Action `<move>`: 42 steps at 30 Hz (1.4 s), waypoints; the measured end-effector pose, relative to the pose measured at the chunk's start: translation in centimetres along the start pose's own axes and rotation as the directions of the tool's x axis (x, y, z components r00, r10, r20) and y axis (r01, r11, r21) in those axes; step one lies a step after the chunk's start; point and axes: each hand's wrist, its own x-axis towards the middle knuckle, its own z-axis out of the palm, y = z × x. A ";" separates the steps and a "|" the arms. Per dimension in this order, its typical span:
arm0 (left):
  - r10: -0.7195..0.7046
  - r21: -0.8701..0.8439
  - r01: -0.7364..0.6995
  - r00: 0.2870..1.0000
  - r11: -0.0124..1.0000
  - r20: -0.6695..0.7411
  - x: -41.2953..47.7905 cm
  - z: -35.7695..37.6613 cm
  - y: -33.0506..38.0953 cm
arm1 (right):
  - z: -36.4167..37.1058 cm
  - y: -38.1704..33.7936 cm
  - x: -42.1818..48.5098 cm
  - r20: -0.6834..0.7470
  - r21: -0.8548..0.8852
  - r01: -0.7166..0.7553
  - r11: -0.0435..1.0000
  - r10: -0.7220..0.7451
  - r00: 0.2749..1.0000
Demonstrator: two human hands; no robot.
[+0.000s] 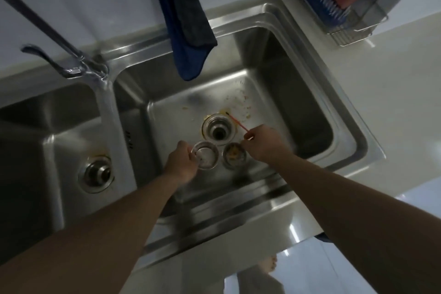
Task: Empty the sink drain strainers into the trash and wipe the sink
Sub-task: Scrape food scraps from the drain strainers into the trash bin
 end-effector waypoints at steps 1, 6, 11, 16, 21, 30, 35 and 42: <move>-0.012 0.010 0.012 1.000 1.000 0.016 0.5 0.4 -0.7 | 0.7 0.1 0.6 0.013 -0.013 -0.027 1.000 0.027 1.000; -0.053 0.085 0.046 0.996 0.995 0.075 2.5 2.1 -3.4 | 3.4 0.7 2.5 0.039 -0.108 -0.090 0.990 0.095 0.995; -0.106 0.151 0.085 0.985 0.985 0.137 3.5 2.8 -4.0 | 4.4 1.0 3.3 0.079 -0.170 -0.119 0.978 0.134 0.988; -0.083 0.200 0.053 0.986 0.978 0.144 3.7 2.8 -4.2 | 4.6 0.8 3.4 0.133 -0.232 -0.114 0.966 0.148 0.980; -0.003 0.273 -0.035 0.991 0.962 0.136 3.3 1.8 -3.2 | 3.6 0.8 2.6 0.046 -0.176 -0.133 0.975 0.143 0.989; 0.259 0.013 -0.262 0.960 0.965 0.104 -0.6 0.6 4.9 | -2.4 1.2 -1.1 -0.038 0.036 -0.045 0.998 0.046 0.998; 0.409 -0.115 -0.400 0.910 0.909 0.067 -4.6 1.4 12.3 | -7.7 2.5 -4.7 -0.127 0.149 0.033 0.988 -0.014 0.992; 0.509 -0.073 -0.504 0.858 0.860 0.068 -10.2 4.6 20.0 | -14.5 8.7 -10.9 -0.309 0.252 0.094 0.963 -0.012 0.951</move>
